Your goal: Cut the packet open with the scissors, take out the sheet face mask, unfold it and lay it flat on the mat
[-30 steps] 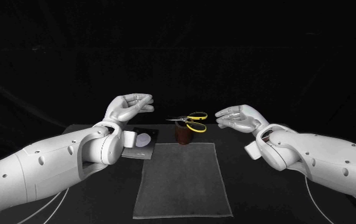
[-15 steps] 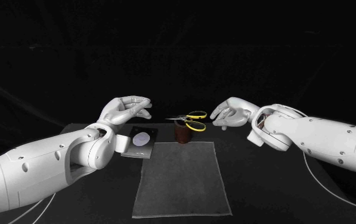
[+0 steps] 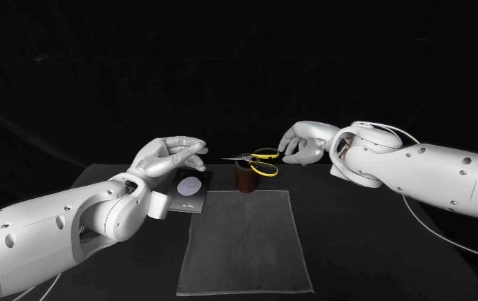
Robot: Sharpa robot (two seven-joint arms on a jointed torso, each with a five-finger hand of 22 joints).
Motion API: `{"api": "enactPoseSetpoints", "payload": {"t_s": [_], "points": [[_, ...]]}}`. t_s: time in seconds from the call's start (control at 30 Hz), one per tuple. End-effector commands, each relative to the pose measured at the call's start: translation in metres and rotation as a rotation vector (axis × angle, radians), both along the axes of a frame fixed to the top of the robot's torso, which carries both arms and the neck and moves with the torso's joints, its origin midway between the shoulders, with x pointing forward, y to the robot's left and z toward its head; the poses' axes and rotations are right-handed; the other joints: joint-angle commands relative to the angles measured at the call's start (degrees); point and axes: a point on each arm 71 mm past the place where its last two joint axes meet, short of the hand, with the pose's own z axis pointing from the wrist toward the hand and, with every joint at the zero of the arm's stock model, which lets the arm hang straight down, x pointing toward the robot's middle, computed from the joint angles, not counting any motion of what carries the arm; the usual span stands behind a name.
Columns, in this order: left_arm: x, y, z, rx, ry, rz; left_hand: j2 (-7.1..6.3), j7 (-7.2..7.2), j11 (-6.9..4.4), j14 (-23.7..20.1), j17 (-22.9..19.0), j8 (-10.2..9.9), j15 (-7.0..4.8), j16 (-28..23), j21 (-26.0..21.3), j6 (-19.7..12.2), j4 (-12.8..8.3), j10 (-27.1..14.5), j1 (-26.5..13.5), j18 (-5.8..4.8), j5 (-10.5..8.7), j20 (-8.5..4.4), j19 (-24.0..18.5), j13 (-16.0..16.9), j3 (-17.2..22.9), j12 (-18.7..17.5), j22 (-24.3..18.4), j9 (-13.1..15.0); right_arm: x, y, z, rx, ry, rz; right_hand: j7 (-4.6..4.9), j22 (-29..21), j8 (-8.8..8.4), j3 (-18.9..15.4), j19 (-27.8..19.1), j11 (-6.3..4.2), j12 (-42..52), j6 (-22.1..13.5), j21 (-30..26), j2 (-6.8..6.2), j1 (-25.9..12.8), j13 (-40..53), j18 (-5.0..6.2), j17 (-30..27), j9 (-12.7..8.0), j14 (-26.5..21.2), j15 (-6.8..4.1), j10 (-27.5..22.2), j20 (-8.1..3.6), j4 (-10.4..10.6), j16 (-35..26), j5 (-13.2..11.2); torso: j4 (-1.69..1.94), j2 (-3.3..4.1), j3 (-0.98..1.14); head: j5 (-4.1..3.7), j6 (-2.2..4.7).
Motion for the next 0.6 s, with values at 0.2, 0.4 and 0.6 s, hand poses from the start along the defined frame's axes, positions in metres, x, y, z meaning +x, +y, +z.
{"api": "enactPoseSetpoints", "payload": {"t_s": [0.2,0.4,0.6], "points": [[0.001,0.004,0.002,0.000,-0.008,-0.017,0.24,-0.04,0.03,-1.44,-0.12,-0.33,0.09,-0.56,0.00,-0.52,-0.01,-0.61,-0.12,0.27,0.06,0.23,-0.51,0.01,-0.42,-0.24,-0.06,0.00,0.002,0.000,0.015,-0.005,-0.103,-0.055,0.41,0.51,-1.09,-0.94,0.61,0.37,-0.19,-0.84,0.67,-0.79,0.49,-0.04,-0.21,1.08,0.15,0.34,0.24,-2.36,-0.01,0.35,1.45,-0.76,0.47,1.23,-0.08,-0.03,0.19],[0.002,0.006,0.002,0.002,-0.009,-0.012,0.29,-0.03,0.03,-1.47,-0.12,-0.33,0.10,-0.59,-0.01,-0.52,-0.02,-0.60,-0.08,0.27,0.06,0.23,-0.54,0.02,-0.40,-0.23,-0.07,0.01,0.002,0.005,0.019,-0.028,-0.105,-0.058,0.88,1.10,-4.97,-10.37,0.86,1.30,-0.13,-5.85,0.66,0.03,2.78,-0.11,-0.14,3.16,0.12,-0.25,0.95,-12.49,0.75,2.87,4.41,-4.14,0.53,1.90,-0.16,-0.16,0.45],[0.001,0.006,0.002,0.000,-0.009,-0.015,0.48,-0.02,0.03,-1.49,-0.13,-0.33,0.10,-0.64,-0.02,-0.50,-0.02,-0.55,0.00,0.29,0.07,0.25,-0.59,0.04,-0.33,-0.20,-0.08,0.02,0.003,0.012,0.020,-0.085,-0.088,-0.059,0.84,1.20,-6.80,-26.89,1.15,1.42,0.60,-8.58,-0.57,1.10,13.79,0.05,-0.13,3.78,1.61,-1.30,1.16,-15.54,1.03,16.08,5.93,-4.97,0.72,2.40,-0.11,-0.27,0.62]]}}
